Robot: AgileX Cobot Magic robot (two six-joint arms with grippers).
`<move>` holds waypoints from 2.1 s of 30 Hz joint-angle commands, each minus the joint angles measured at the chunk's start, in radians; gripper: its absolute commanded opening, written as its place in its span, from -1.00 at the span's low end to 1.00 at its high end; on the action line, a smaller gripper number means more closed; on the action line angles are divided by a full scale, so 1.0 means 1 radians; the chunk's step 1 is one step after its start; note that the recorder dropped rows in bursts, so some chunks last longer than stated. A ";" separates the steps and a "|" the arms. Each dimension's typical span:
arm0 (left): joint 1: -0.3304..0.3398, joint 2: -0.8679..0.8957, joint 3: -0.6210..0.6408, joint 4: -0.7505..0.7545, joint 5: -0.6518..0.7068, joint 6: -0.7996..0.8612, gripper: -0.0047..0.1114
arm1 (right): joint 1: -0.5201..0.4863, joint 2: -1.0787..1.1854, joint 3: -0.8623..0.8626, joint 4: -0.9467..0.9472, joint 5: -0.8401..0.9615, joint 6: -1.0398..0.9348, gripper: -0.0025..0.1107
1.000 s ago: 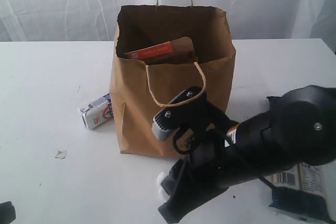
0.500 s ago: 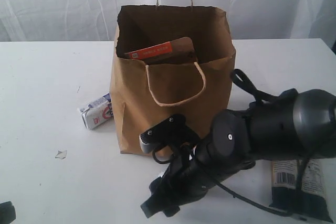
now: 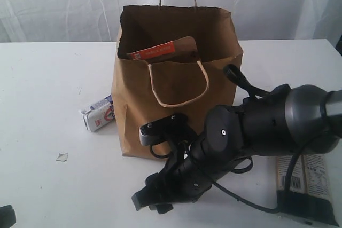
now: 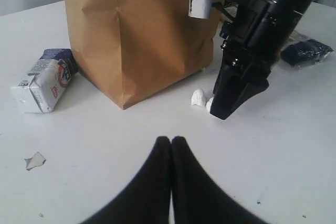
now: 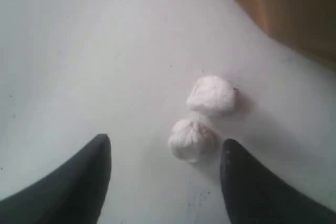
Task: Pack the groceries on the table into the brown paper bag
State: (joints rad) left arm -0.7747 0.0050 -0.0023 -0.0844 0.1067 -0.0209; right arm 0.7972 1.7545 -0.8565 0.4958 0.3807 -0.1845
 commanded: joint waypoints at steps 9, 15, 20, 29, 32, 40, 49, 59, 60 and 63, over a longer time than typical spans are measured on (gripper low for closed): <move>-0.006 -0.005 0.002 -0.004 0.000 0.000 -0.92 | 0.001 0.077 -0.005 0.000 0.002 0.007 -0.07; -0.006 -0.005 0.002 -0.004 0.000 0.000 -0.92 | 0.001 0.070 -0.005 0.000 -0.001 0.007 -0.54; -0.006 -0.005 0.002 -0.004 0.000 0.000 -0.92 | 0.005 -0.009 0.004 -0.002 0.011 0.005 -0.94; -0.006 -0.005 0.002 -0.004 0.000 0.000 -0.92 | 0.044 -0.255 0.140 -0.002 -0.017 0.009 -0.94; -0.006 -0.005 0.002 -0.004 0.000 0.000 -0.92 | 0.051 -0.375 0.197 -0.002 -0.010 0.033 -0.94; -0.006 -0.005 0.002 -0.004 0.000 0.000 -0.92 | 0.048 -0.793 0.237 -0.043 0.023 0.045 -0.94; -0.006 -0.005 0.002 -0.004 0.000 0.000 -0.92 | -0.059 -0.883 0.005 -0.429 0.045 0.239 -0.94; -0.006 -0.005 0.002 -0.004 0.000 0.000 -0.92 | -0.228 -0.475 -0.357 -0.607 0.156 0.231 -0.94; -0.006 -0.005 0.002 -0.004 0.000 0.000 -0.92 | -0.232 -0.416 -0.388 -0.610 0.177 0.234 -0.86; -0.006 -0.005 0.002 -0.004 0.000 0.000 -0.92 | -0.233 -0.344 -0.422 -0.610 0.210 0.234 -0.26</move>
State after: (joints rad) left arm -0.7747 0.0050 -0.0023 -0.0844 0.1067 -0.0209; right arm 0.5703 1.3920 -1.2607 -0.1072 0.5784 0.0525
